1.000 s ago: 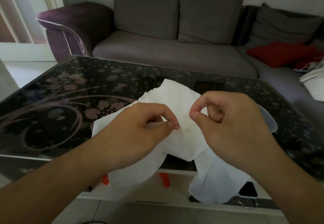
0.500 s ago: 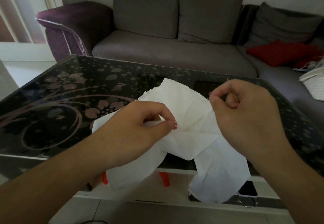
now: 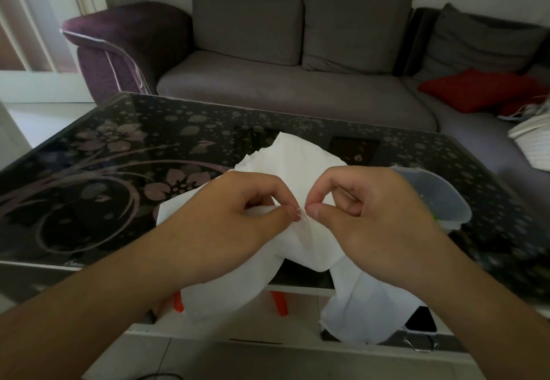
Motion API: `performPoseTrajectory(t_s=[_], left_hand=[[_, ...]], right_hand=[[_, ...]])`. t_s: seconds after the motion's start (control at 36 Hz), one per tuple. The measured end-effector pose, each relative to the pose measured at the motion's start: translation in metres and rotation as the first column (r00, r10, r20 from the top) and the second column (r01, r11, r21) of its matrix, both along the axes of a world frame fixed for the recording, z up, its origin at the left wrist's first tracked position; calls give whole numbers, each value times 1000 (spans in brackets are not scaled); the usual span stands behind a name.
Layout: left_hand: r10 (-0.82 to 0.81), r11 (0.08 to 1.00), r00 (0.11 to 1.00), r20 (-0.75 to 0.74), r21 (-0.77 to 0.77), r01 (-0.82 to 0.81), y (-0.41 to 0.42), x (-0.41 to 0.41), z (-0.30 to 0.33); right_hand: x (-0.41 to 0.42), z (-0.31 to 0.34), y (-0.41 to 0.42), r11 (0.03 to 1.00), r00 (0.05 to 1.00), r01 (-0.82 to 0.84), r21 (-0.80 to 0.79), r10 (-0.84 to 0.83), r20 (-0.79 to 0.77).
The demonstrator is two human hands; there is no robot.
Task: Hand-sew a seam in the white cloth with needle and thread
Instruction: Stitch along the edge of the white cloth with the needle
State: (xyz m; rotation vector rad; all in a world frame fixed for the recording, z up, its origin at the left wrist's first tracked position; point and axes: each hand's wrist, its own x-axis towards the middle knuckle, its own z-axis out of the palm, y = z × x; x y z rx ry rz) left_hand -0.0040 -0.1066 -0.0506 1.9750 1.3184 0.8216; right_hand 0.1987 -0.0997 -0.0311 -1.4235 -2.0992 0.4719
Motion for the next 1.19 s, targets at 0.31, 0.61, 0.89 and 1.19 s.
performPoseTrajectory(t_s=[0.31,0.61,0.89,1.19], left_hand=[[15,1000,1000,2,-15,-15,-1,-2,-1],[25,999,1000,-3,-21,-25,0,-2,-2],[1,1000,1000,0,-15,-1,1,-2,-2],[12,1000,1000,5,-24,-11,2,-3,-3]], right_hand=[[5,3,5,962,963,257,89,-248,-108],[7,7,2,993,983,118,-5,-117,-143],[-1,-3,2,997,997,-82,-11,82,7],[4,0,3,988,992,124,87,-120,-48]])
